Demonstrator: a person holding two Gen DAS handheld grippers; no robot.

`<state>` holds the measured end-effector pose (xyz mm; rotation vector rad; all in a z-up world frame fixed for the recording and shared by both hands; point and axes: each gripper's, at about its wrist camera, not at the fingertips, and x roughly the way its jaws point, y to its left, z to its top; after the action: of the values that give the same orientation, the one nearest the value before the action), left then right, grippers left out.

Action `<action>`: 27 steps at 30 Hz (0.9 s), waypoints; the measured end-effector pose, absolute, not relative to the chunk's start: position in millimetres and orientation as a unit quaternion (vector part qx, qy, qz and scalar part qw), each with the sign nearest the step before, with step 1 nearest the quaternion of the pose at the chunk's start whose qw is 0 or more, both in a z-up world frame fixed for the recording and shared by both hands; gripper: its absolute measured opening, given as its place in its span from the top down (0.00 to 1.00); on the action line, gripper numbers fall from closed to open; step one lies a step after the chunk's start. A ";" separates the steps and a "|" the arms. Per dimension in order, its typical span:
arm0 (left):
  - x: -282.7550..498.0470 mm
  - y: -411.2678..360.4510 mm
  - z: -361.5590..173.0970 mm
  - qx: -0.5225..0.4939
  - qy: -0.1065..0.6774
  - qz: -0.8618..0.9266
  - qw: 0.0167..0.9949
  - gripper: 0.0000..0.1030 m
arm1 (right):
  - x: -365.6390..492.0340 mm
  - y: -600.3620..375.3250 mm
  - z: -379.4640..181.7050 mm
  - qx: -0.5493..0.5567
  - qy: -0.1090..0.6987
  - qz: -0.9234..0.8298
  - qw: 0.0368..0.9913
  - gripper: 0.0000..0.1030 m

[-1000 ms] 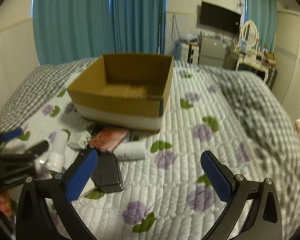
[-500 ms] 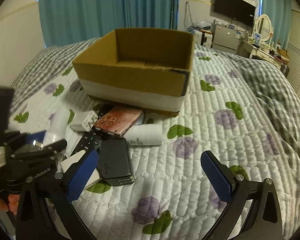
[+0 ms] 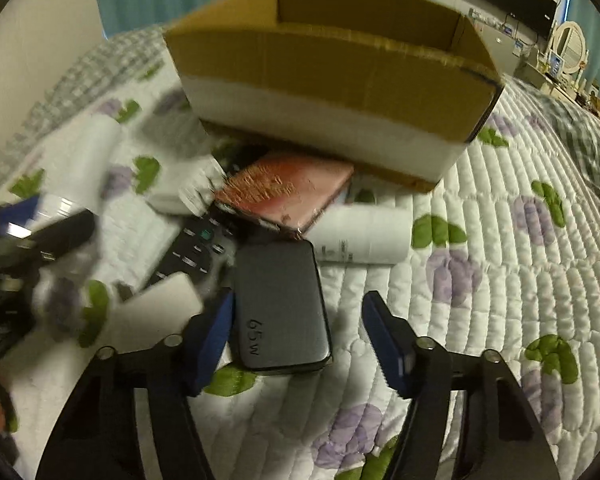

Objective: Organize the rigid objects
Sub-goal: 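Grasp the white hair dryer with left tool while right grasps black charger, then carry both items into the box and open both tools to release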

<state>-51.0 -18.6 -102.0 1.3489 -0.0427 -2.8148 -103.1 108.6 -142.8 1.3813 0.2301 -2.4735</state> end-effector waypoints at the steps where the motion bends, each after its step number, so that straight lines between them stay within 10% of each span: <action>1: -50.4 -18.2 -100.8 0.430 -0.012 -0.903 0.007 0.54 | -104.8 110.1 -143.7 0.483 0.069 -0.859 0.154 0.49; 27: -167.8 30.6 8.1 0.343 -0.060 -0.934 -0.076 0.54 | -188.3 155.6 19.8 0.328 0.017 -0.938 0.114 0.60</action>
<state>-167.8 30.6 8.1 1.1320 -0.1991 -3.0863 -188.3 155.6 19.8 0.9611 0.0506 -2.7490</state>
